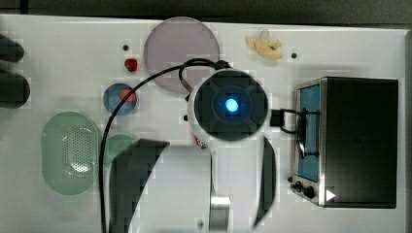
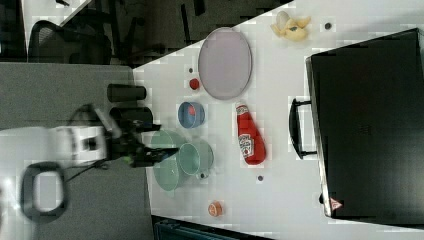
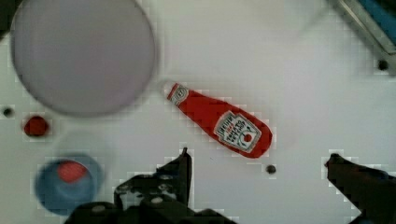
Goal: Pick Ketchup from the table and place it in strainer.
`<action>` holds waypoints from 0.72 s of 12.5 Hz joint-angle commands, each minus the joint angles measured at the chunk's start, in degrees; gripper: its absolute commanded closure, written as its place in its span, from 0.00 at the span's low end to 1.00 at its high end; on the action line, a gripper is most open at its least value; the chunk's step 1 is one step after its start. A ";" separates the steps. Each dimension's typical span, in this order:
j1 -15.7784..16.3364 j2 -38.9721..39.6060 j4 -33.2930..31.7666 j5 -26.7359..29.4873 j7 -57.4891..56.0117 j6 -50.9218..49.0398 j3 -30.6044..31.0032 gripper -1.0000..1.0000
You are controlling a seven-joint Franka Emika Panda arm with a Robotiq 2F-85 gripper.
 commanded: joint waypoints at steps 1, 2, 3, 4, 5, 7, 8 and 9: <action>-0.09 2.54 -5.60 0.61 -16.81 4.73 0.45 0.00; -0.09 2.83 -7.58 0.51 -22.89 6.96 0.52 0.00; -0.10 3.12 -9.62 0.23 -29.15 9.06 0.52 0.00; -0.11 3.40 -11.75 0.10 -35.14 11.10 0.52 0.00; -0.09 3.73 -13.80 0.09 -40.44 13.47 0.56 0.00; -0.06 4.71 -17.65 0.10 -49.23 19.58 0.63 0.00; -0.09 5.42 -19.37 0.10 -51.18 23.34 0.59 0.00; -0.08 6.43 -20.78 0.10 -51.24 26.70 0.60 0.00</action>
